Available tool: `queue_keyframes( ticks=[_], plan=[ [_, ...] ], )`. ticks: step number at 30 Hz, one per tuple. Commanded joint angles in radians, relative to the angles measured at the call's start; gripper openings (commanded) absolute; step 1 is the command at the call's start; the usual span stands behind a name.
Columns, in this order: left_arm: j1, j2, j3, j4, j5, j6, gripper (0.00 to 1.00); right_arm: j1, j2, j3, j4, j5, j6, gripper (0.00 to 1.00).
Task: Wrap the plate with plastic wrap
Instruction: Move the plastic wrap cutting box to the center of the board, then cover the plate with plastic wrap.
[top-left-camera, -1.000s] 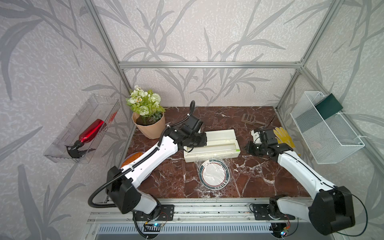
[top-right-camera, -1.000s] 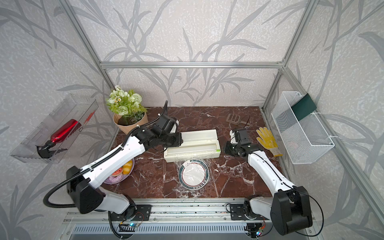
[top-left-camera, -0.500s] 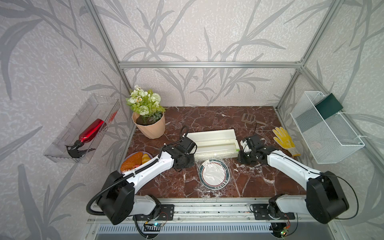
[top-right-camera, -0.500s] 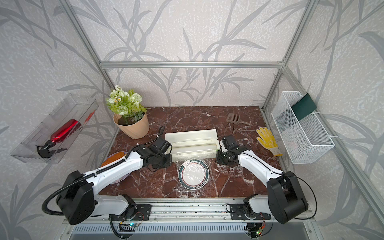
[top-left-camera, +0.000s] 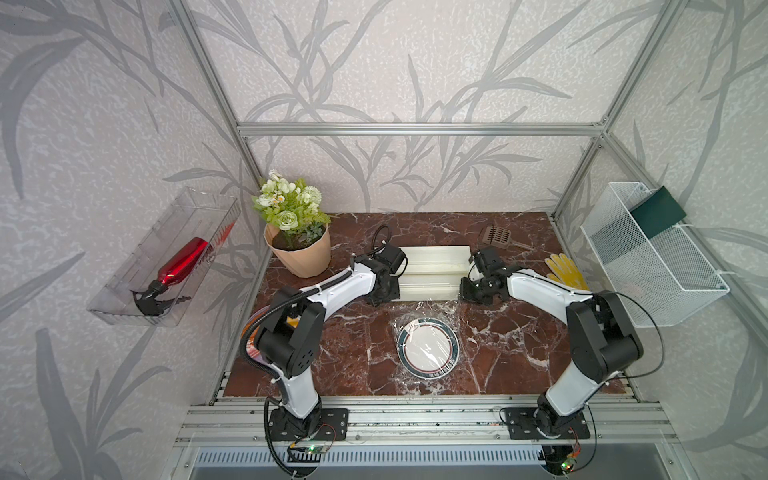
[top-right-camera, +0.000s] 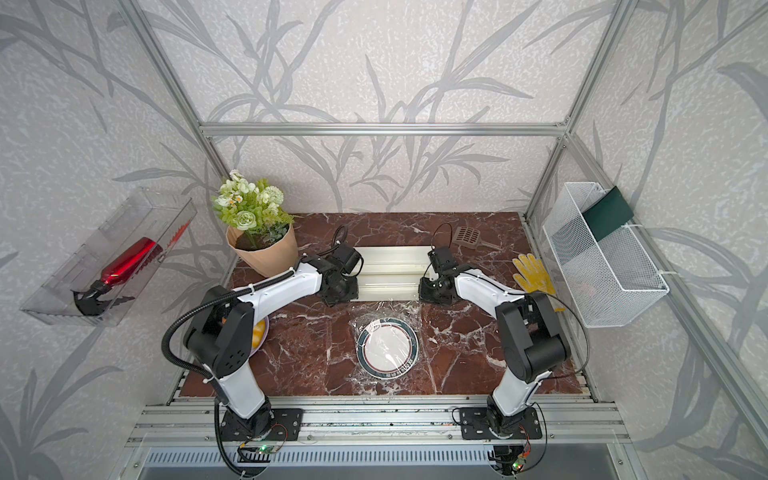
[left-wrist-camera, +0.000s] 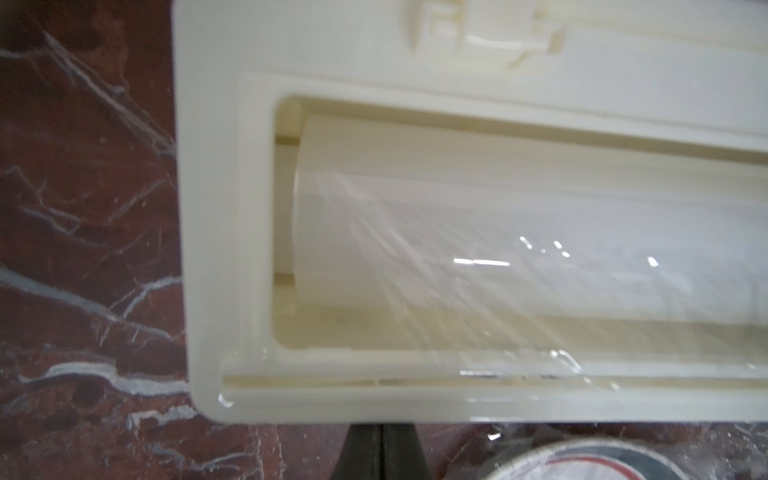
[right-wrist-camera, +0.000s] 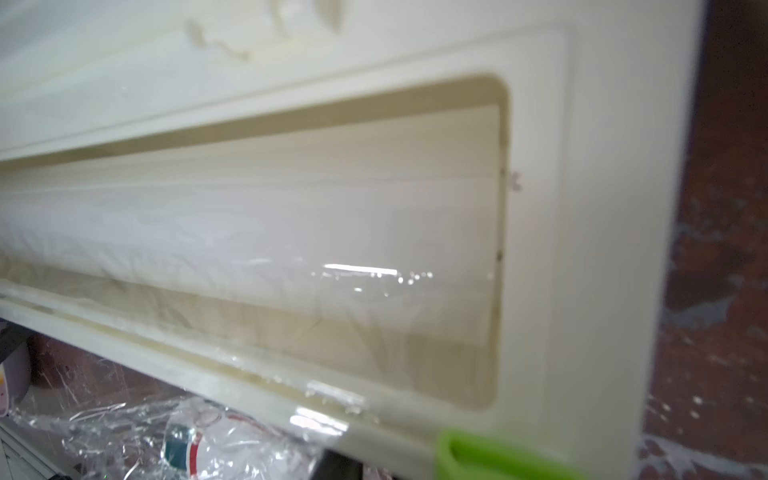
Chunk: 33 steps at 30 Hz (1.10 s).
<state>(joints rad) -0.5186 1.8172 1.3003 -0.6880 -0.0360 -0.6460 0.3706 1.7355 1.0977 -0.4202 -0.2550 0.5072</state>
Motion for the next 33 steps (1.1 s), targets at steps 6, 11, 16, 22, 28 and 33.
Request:
queue_keyframes(
  ticks=[6, 11, 16, 22, 28, 33],
  plan=[
    [0.078, 0.09, 0.156, -0.041, -0.009, 0.062, 0.02, -0.042, 0.068, 0.115, -0.021, -0.009, -0.028, 0.17],
    [0.077, -0.091, 0.075, -0.029, 0.042, 0.065, 0.12, -0.04, -0.137, 0.034, -0.073, 0.024, -0.049, 0.24],
    [0.034, -0.303, -0.121, 0.038, 0.19, 0.033, 0.13, -0.001, -0.314, -0.084, -0.098, -0.059, -0.053, 0.25],
    [-0.164, -0.424, -0.23, 0.061, 0.208, -0.03, 0.12, 0.083, -0.417, -0.156, -0.113, -0.092, -0.047, 0.25],
    [-0.204, -0.353, -0.285, 0.155, 0.246, -0.07, 0.11, 0.237, -0.332, -0.197, 0.037, -0.182, 0.05, 0.24],
    [-0.204, -0.288, -0.285, 0.188, 0.241, -0.06, 0.11, 0.265, -0.221, -0.16, 0.077, -0.178, 0.059, 0.23]
  ],
)
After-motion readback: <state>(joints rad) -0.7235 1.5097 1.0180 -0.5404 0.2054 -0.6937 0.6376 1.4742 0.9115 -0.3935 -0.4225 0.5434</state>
